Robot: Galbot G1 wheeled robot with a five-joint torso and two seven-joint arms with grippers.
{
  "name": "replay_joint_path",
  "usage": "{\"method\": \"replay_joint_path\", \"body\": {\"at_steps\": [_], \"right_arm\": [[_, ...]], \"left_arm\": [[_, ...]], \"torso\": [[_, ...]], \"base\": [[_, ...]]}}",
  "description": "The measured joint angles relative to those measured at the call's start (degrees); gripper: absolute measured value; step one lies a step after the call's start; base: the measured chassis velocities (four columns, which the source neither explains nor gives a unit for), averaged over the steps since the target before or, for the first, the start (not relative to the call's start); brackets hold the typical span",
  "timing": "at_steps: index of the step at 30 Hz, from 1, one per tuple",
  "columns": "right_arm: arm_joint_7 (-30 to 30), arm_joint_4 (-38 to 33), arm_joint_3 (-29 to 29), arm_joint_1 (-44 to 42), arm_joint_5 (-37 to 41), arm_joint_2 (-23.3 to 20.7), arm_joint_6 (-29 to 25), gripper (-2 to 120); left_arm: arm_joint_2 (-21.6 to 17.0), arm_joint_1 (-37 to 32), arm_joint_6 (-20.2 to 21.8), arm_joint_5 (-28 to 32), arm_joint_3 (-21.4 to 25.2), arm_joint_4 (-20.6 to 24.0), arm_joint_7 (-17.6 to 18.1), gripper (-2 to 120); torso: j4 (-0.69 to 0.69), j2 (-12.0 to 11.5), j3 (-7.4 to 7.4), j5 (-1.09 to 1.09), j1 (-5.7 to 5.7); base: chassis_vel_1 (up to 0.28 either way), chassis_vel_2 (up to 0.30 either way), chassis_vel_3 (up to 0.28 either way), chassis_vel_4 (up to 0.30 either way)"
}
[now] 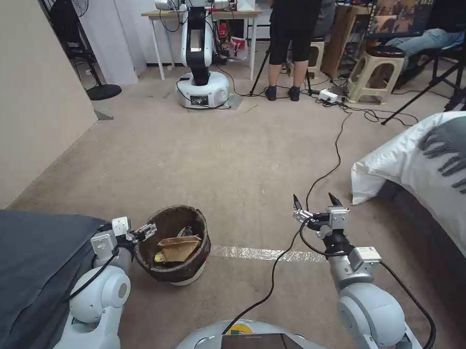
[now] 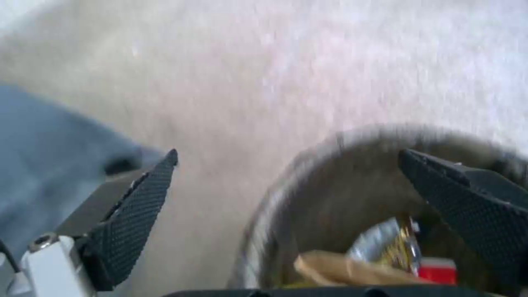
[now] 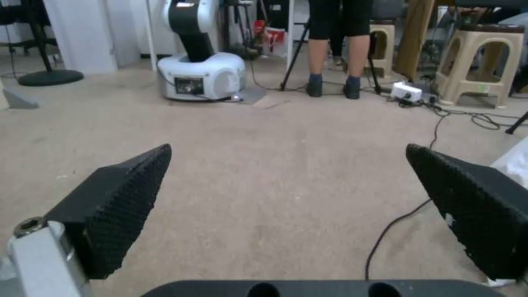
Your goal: Pick up the trash bin, then pick up the garbage from the floor and place it into the trash bin.
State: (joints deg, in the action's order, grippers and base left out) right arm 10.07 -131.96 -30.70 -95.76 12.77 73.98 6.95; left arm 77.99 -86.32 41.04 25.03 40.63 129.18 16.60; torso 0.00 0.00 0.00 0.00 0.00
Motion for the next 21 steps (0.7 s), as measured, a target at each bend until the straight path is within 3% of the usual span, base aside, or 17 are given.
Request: {"method": "replay_joint_path", "body": {"at_steps": [2,4,6,7,9,10,14,21], "right_arm": [[0.3,-0.2,-0.3,-0.1,0.0,0.2,0.2,100],[0.5,-0.4,-0.6,-0.7,-0.1,0.6,0.4,100],[0.5,-0.4,-0.7,-0.9,-0.2,0.7,0.4,100],[0.5,-0.6,-1.0,-1.4,-0.4,1.1,0.3,100],[0.7,-1.0,-1.1,-2.6,-1.3,1.7,-0.1,100],[0.7,-1.0,-1.1,-2.6,-1.3,1.7,-0.1,100],[0.8,-1.4,-1.1,-5.1,-3.8,3.1,-2.1,100],[1.1,-1.9,-1.3,-8.7,-5.5,4.0,-5.6,100]], "left_arm": [[-0.3,-0.6,-3.3,-3.2,0.9,1.1,-2.8,100],[-0.1,-2.1,-10.4,-7.9,1.8,2.0,-6.2,100],[0.0,-2.5,-12.1,-8.8,1.9,2.1,-6.8,100],[0.7,-4.0,-17.8,-12.0,2.6,2.7,-9.1,100],[2.3,-7.2,-24.9,-16.6,3.5,3.5,-11.8,100],[2.3,-7.2,-24.9,-16.6,3.5,3.5,-11.8,100],[5.6,-13.5,-33.7,-22.4,5.0,4.1,-13.6,100],[7.2,-19.6,-39.5,-24.6,4.1,4.9,-12.2,100]], "torso": [[0.0,0.0,0.0,0.0,0.0],[-0.01,0.0,0.0,0.0,0.0],[-0.01,0.0,0.0,0.0,0.0],[-0.01,0.0,0.0,0.0,0.0],[0.0,0.0,0.0,0.0,0.0],[0.0,0.0,0.0,0.0,0.0],[0.01,0.0,0.0,0.0,0.0],[0.01,0.0,0.0,0.0,0.0]], "base": [[0.0,0.0,0.0,0.0],[0.0,0.0,0.0,0.0],[0.0,0.0,0.0,0.0],[0.0,0.0,0.0,0.0],[0.0,0.0,0.0,0.0],[0.0,0.0,0.0,0.0],[0.0,0.0,0.0,0.0],[0.0,0.0,0.0,0.0]]}}
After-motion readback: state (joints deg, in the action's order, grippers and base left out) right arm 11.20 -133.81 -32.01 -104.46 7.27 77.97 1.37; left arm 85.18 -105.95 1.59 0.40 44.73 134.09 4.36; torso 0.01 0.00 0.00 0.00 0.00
